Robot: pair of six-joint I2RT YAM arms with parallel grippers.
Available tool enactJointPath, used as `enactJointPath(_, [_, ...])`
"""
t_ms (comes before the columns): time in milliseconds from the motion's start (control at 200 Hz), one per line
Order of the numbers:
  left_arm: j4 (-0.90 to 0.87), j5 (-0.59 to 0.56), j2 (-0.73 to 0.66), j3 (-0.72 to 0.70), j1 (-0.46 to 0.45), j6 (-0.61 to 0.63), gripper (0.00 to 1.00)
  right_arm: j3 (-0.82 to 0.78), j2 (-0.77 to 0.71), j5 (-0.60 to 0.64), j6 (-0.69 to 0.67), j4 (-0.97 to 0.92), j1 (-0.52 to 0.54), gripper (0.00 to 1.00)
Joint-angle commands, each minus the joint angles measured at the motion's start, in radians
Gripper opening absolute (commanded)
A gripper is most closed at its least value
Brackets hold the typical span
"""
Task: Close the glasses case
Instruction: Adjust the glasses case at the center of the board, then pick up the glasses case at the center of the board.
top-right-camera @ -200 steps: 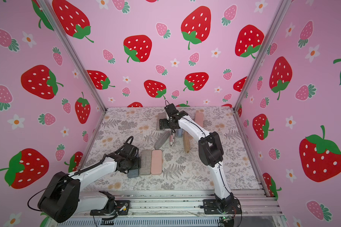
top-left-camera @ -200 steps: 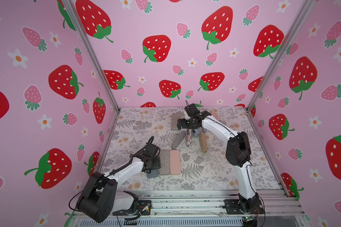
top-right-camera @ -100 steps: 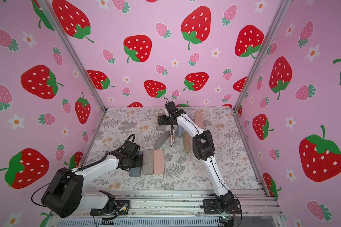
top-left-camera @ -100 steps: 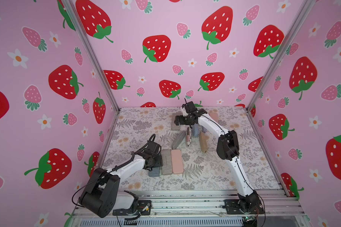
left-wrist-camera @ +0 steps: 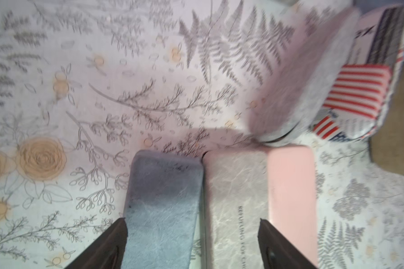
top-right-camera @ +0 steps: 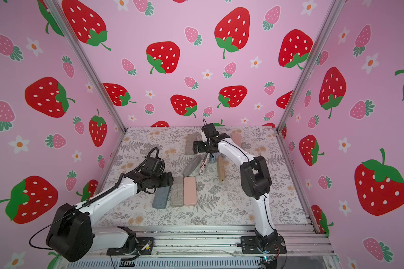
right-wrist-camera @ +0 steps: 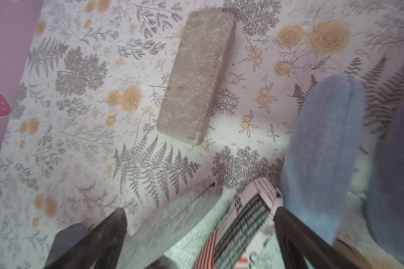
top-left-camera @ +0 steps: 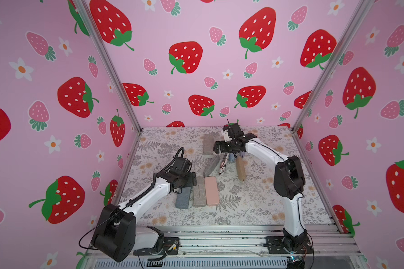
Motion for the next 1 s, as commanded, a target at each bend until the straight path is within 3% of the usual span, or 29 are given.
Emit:
enactJointPath(0, [-0.028,-0.011,0.06,0.118,-0.002,0.035,0.88,-0.083,-0.152,0.002,-0.028,0.041,-0.005,1.0])
enactJointPath(185, [-0.013,0.004,0.292,0.369,0.0,0.092,0.92,-0.203,-0.321,0.087,-0.063,-0.05,-0.005,1.0])
enactJointPath(415, [-0.111,0.036,0.741,0.875,-0.001,0.157,0.94,-0.422,-0.52,0.206,-0.026,-0.074,-0.006,1.0])
enactJointPath(705, [-0.226,0.033,1.119,1.38,-0.003,0.162,0.95,-0.666,-0.713,0.222,0.024,-0.028,-0.005,1.0])
enactJointPath(850, [-0.28,0.026,1.232,1.541,-0.003,0.157,0.95,-0.693,-0.714,0.22,0.02,-0.034,-0.005,1.0])
enactJointPath(991, [-0.295,0.008,1.271,1.571,0.001,0.156,0.95,-0.706,-0.696,0.197,0.032,-0.016,-0.006,1.0])
